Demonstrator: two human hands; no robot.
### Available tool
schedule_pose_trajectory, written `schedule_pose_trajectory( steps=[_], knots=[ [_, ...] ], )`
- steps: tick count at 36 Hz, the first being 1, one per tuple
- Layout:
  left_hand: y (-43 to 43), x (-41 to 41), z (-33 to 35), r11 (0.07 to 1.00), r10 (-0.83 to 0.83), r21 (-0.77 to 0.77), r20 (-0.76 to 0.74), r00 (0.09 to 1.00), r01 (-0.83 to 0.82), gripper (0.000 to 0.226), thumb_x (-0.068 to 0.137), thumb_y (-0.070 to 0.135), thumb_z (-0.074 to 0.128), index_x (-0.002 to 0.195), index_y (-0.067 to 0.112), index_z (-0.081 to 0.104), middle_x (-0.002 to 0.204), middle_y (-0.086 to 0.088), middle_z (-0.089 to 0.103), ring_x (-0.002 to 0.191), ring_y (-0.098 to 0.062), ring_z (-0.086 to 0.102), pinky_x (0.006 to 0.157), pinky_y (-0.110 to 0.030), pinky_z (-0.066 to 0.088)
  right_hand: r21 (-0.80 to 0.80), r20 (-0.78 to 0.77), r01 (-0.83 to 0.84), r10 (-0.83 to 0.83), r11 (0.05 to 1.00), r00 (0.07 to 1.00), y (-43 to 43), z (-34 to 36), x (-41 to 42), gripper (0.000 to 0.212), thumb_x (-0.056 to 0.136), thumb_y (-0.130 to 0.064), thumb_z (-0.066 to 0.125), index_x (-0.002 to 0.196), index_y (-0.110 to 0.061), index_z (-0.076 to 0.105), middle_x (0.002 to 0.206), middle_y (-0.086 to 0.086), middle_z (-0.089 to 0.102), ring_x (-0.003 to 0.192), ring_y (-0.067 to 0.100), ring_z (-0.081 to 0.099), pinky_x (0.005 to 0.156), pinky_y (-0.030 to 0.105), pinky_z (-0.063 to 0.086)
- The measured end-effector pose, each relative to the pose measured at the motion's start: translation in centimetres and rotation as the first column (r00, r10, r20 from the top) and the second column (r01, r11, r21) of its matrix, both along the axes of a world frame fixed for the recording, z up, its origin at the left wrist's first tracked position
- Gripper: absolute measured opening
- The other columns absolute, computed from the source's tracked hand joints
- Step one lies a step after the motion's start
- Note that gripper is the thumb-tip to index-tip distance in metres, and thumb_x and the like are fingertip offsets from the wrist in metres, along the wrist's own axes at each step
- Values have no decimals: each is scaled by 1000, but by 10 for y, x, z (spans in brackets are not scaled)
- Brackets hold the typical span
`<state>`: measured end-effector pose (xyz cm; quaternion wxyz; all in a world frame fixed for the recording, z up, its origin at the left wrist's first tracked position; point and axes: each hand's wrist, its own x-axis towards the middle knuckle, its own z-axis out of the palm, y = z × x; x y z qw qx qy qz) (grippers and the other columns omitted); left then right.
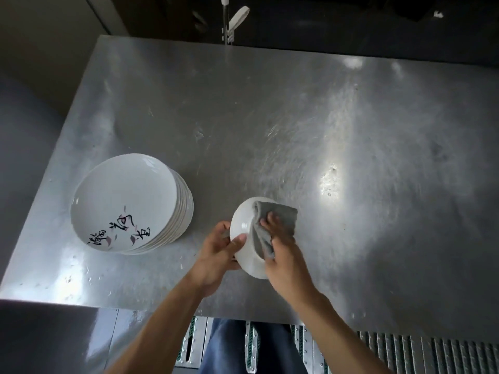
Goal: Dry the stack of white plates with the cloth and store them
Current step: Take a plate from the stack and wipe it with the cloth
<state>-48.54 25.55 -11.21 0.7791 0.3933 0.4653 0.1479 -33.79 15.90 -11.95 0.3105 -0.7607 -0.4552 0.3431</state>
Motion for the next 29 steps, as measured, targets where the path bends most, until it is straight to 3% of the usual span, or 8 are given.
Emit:
schedule_pose_trajectory(
  steps=[2, 7, 11, 18, 21, 24, 29],
  knots=[
    [0, 1, -2, 999, 31, -22, -15, 999, -32, 21, 95, 22, 68, 107, 12, 53, 106, -19, 71, 89, -28, 70, 73, -45, 61, 33, -27, -70, 71, 997, 997, 0, -2, -7, 65, 96, -1, 57, 154, -23, 37, 161, -18, 18, 150, -2, 15, 123, 40, 27],
    [7, -2, -8, 994, 90, -60, -36, 995, -92, 8, 101, 14, 59, 108, 14, 54, 103, -14, 74, 88, -27, 72, 72, -41, 61, 115, 12, -241, 241, 964, 970, -20, 0, -1, 57, 96, -13, 59, 150, -24, 44, 159, -10, 38, 147, 3, 31, 117, 43, 37],
    [8, -5, -12, 991, 109, -69, -59, 992, -113, 11, 100, 18, 62, 109, 15, 55, 102, -10, 75, 85, -21, 74, 68, -35, 60, 16, 64, -217, 216, 976, 974, -32, -7, 17, 53, 94, -9, 62, 146, -20, 53, 157, -9, 39, 147, 5, 33, 115, 37, 39],
    [6, -2, -10, 992, 107, -56, -42, 993, -109, 22, 99, 20, 64, 118, 13, 54, 102, -9, 76, 89, -23, 73, 70, -34, 60, -154, 67, -76, 87, 985, 994, 18, -4, 23, 57, 102, -18, 56, 155, -24, 36, 164, -6, 25, 147, 21, 36, 119, 36, 34],
    [8, 1, -8, 992, 110, -56, -20, 994, -111, 24, 100, 18, 62, 122, 13, 57, 109, -13, 75, 92, -26, 73, 72, -37, 60, -81, 22, -76, 78, 994, 997, 32, 5, 10, 55, 102, -14, 55, 154, -22, 38, 162, -5, 32, 147, 14, 34, 119, 35, 34],
    [12, 1, -8, 991, 117, -71, 4, 993, -116, 28, 101, 13, 60, 128, 17, 59, 115, -15, 74, 97, -31, 74, 72, -38, 60, 33, -35, -187, 188, 982, 982, 24, 8, -2, 53, 100, -7, 56, 150, -21, 46, 159, -6, 37, 147, 5, 30, 120, 36, 32],
    [9, -9, -11, 989, 124, -75, -33, 992, -126, 34, 98, 9, 63, 129, 21, 59, 117, -13, 73, 97, -32, 75, 71, -39, 61, 46, -12, -239, 240, 970, 971, -14, -4, 5, 50, 97, -9, 60, 144, -23, 53, 151, -9, 50, 137, 8, 48, 112, 35, 44]
  ],
)
